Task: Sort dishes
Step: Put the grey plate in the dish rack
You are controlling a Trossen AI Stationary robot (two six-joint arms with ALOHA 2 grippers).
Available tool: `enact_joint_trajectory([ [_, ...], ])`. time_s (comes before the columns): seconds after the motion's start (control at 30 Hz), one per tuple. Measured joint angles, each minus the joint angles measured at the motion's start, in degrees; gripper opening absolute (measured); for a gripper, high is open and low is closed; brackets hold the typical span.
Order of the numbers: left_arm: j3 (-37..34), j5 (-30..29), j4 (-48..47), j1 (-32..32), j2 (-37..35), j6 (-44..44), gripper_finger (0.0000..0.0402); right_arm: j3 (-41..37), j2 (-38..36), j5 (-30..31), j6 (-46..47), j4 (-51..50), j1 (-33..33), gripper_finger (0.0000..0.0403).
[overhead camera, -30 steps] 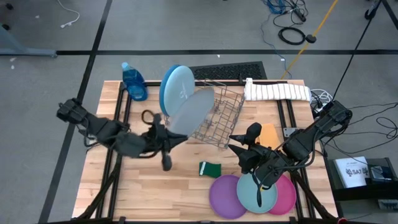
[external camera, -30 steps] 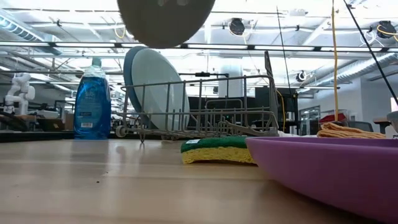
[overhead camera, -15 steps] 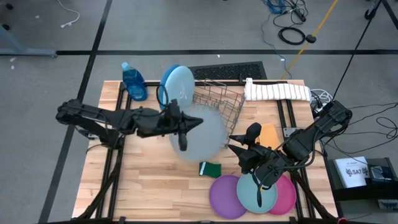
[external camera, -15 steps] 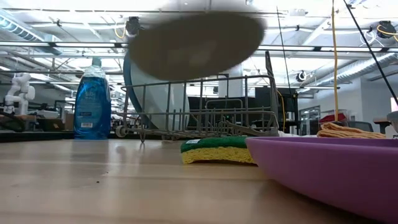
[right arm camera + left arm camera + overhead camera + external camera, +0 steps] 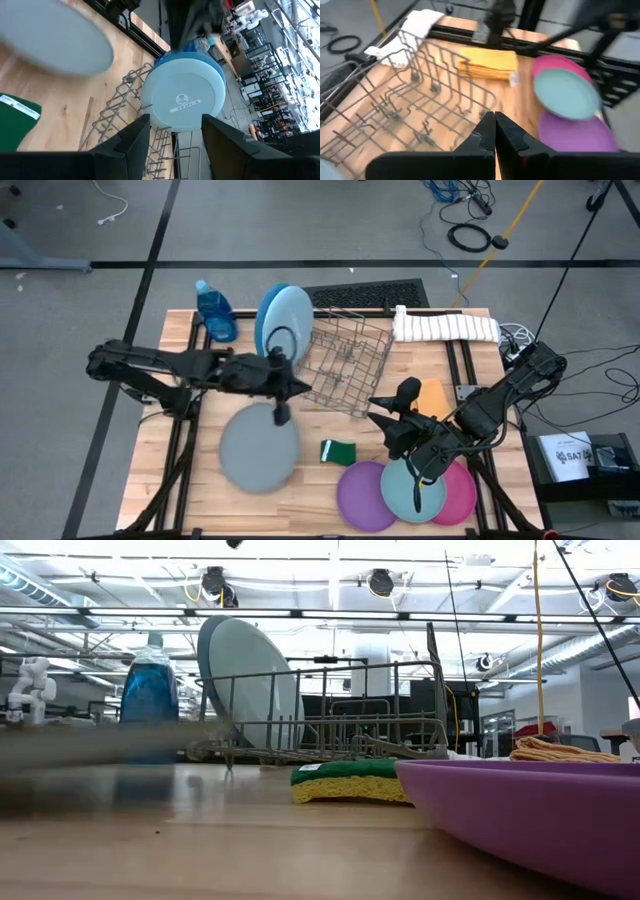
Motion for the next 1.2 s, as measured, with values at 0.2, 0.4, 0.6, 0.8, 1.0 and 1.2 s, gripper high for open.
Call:
enact_joint_trajectory([
  [0.2,0.7,-2.4,-8.4,-5.0,-4.6,-0.3,0.0001,0.0,0.0,-1.6,2.3,-2.4,0.0,0.0171],
  [0.4,0.7,-3.2,-22.2,-8.7,-4.5,-8.0,0.0000,0.0,0.0,-1.6,4.7,-5.3,-0.2,0.0171],
  [0.6,0.7,-0.9,-35.7,-15.2,3.0,-20.9,0.0000,0.0,0.0,-1.5,4.0,-5.2,-2.3,0.0171],
  [0.8,0.7,3.8,-34.8,-22.7,12.0,-27.7,0.0000,0.0,0.0,-1.5,5.8,-5.1,-5.0,0.0171],
  [1.0,0.7,4.2,-34.3,-30.1,19.6,-33.7,0.0004,0.0,0.0,-1.7,5.9,-4.4,-5.9,0.0171],
  [1.2,0.7,8.2,-29.5,-35.3,24.2,-36.6,0.0081,0.0,0.0,-1.8,1.8,0.0,-6.3,0.0171],
])
